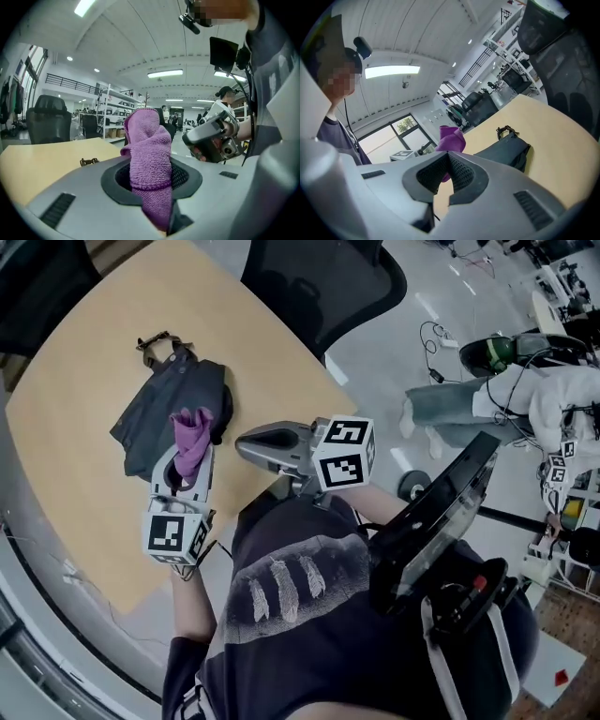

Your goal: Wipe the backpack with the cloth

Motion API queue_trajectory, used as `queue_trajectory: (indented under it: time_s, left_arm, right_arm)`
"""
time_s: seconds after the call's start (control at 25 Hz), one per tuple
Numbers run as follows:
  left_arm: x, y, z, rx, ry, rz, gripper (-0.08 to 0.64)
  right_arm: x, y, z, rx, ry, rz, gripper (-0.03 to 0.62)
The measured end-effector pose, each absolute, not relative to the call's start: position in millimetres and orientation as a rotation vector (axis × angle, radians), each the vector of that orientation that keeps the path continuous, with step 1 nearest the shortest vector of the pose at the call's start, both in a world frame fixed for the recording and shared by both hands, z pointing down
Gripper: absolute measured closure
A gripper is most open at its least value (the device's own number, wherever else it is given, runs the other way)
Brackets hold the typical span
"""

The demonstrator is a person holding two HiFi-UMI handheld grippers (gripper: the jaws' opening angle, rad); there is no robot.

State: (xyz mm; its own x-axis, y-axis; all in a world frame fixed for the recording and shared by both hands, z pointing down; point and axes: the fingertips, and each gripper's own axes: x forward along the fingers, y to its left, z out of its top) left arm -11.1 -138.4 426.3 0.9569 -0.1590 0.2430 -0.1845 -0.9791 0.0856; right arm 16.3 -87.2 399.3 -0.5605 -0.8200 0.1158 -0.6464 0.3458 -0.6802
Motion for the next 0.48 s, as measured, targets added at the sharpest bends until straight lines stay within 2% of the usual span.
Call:
queue_trajectory:
  time_s: [0.24, 0.48]
  left_arm:
    - [1.3, -145.5, 403.3, 3.009, -0.320, 0.262, 0.442]
    - [-5.5, -54.2, 387.9, 3.055, -0.287, 0.271, 0.442]
  right_arm:
    - [39.1, -99.8, 392.8, -1.289, 2.385, -0.939, 0.589]
    - [34.8, -17.1, 388.0, -1.274, 2.352, -0.881, 0.589]
